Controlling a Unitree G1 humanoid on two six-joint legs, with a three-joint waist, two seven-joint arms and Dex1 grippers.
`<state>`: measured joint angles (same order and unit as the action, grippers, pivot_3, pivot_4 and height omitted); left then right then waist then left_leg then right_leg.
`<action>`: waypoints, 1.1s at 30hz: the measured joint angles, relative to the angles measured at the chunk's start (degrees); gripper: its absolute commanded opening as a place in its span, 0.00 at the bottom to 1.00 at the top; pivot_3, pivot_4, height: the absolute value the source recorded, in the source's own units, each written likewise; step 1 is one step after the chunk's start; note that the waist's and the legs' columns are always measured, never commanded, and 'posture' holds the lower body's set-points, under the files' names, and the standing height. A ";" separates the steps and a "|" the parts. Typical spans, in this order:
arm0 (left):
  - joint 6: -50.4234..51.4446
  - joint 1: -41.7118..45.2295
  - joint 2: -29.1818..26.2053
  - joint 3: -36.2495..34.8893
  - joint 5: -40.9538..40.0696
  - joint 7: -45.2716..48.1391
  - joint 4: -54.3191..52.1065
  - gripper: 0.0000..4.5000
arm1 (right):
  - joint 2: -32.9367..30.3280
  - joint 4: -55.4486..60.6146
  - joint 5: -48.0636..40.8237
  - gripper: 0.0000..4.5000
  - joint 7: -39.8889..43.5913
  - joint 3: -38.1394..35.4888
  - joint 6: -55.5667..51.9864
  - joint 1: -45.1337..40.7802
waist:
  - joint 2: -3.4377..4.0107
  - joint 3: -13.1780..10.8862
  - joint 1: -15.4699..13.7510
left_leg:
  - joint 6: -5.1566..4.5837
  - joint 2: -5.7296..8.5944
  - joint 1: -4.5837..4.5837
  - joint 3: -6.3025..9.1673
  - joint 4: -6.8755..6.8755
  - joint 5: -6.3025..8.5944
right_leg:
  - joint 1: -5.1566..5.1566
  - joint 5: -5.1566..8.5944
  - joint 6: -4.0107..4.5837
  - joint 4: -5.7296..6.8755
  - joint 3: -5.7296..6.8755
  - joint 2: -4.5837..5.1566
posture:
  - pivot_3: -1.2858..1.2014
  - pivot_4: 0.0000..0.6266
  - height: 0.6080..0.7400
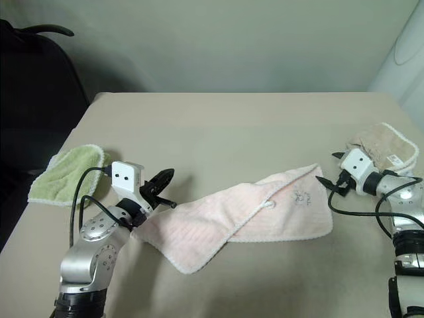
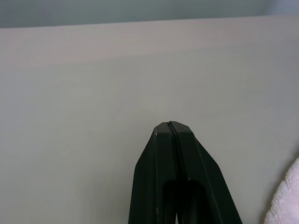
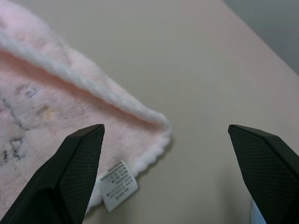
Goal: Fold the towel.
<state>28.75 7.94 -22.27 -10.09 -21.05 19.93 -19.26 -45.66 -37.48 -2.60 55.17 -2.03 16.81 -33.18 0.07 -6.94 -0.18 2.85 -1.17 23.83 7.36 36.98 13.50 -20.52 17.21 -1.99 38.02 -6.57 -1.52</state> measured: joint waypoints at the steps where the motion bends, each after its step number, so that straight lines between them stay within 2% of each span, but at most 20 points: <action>1: 0.17 -0.19 -0.11 -0.04 0.01 0.01 -0.27 0.00 | -0.16 -1.85 0.88 1.00 0.20 0.90 1.41 -1.52 | 0.00 0.00 -0.02 | 0.00 0.00 0.00 0.01 0.00 0.00 | 0.00 0.00 0.00 0.00 0.00 0.00 | 0.52 0.24 1.00; 10: 1.57 -1.96 -0.14 -0.11 -0.15 -0.17 -2.33 0.00 | -0.56 -17.11 9.20 1.00 0.21 6.99 12.10 -11.41 | 0.00 0.00 -0.17 | -0.01 -0.01 0.01 0.01 -0.02 0.01 | 0.00 -0.02 0.04 0.00 0.02 0.03 | 0.52 0.24 1.00; 17: 1.69 -2.33 0.00 -0.18 -0.15 -0.30 -3.09 0.00 | 0.11 -23.30 12.17 1.00 -0.68 9.18 16.13 -15.55 | 0.00 0.00 -0.12 | -0.02 -0.02 0.01 0.01 -0.04 0.02 | 0.00 -0.04 0.08 -0.01 0.03 0.03 | 0.52 0.24 1.00; 24: 1.70 -2.30 -0.50 -0.12 -0.15 0.20 -3.48 0.00 | 1.92 -28.31 17.85 1.00 -5.65 12.40 19.24 -19.84 | 0.01 0.00 0.08 | -0.04 -0.07 0.01 0.00 -0.09 0.03 | -0.04 -0.06 0.14 -0.01 0.05 0.04 | 0.52 0.24 1.00; 28: 1.71 -2.75 -1.55 -0.14 -0.17 1.28 -3.80 0.00 | 2.45 -29.95 19.92 0.80 -6.93 13.74 20.80 -20.88 | 0.01 -0.01 0.02 | -0.04 -0.07 0.04 0.01 -0.11 0.03 | -0.05 -0.07 0.15 -0.02 0.06 0.05 | 0.52 0.24 1.00; 33: 1.78 -3.15 -3.79 0.04 -0.10 3.46 -4.61 0.00 | 2.45 -30.42 19.89 0.39 -6.71 13.74 21.63 -21.02 | 0.01 -0.01 0.04 | -0.03 -0.08 0.05 0.01 -0.14 0.03 | -0.07 -0.07 0.18 -0.02 0.07 0.05 | 0.52 0.24 1.00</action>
<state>30.53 4.79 -26.07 -10.06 -21.15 23.39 -23.87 -43.22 -67.91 17.29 48.47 11.70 38.44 -54.20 0.08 -6.95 -0.15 2.81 -1.25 23.87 7.37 36.84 13.53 -20.59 17.14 -1.81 38.00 -6.50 -1.46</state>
